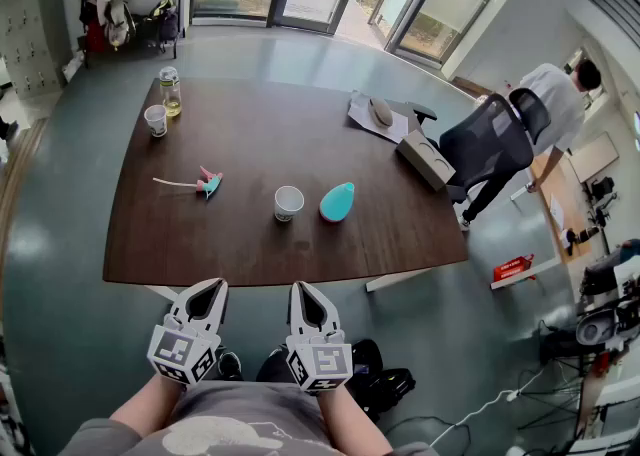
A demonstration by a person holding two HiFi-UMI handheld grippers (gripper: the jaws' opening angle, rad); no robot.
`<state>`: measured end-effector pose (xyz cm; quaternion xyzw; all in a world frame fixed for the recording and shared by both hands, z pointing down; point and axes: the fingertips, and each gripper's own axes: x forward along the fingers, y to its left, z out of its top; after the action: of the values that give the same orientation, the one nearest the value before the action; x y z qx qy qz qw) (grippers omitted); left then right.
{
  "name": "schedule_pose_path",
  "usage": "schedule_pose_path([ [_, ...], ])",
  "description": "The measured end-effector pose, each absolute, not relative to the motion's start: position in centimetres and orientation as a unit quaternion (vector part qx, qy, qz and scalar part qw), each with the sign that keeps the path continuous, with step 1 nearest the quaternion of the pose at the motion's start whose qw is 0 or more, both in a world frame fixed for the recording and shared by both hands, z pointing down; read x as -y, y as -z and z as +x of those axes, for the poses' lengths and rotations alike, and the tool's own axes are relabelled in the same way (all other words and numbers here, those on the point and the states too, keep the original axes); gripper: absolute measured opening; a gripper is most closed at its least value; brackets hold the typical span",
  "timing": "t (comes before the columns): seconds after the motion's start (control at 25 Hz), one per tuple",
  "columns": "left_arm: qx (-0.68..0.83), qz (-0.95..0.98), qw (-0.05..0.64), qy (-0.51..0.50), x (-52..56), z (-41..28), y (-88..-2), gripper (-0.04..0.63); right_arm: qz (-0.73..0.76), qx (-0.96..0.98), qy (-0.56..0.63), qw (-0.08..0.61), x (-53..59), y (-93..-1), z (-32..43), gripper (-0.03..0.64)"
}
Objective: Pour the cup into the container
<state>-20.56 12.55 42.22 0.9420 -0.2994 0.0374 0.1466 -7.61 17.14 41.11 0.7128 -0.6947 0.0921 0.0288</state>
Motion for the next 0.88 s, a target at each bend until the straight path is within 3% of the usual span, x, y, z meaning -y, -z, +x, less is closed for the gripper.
schedule_pose_path([
  [0.88, 0.37, 0.914, 0.154, -0.059, -2.2, -13.8, -44.5, 0.006, 0.665, 0.739, -0.108, 0.02, -5.0, -43.4, 0.7, -0.014],
])
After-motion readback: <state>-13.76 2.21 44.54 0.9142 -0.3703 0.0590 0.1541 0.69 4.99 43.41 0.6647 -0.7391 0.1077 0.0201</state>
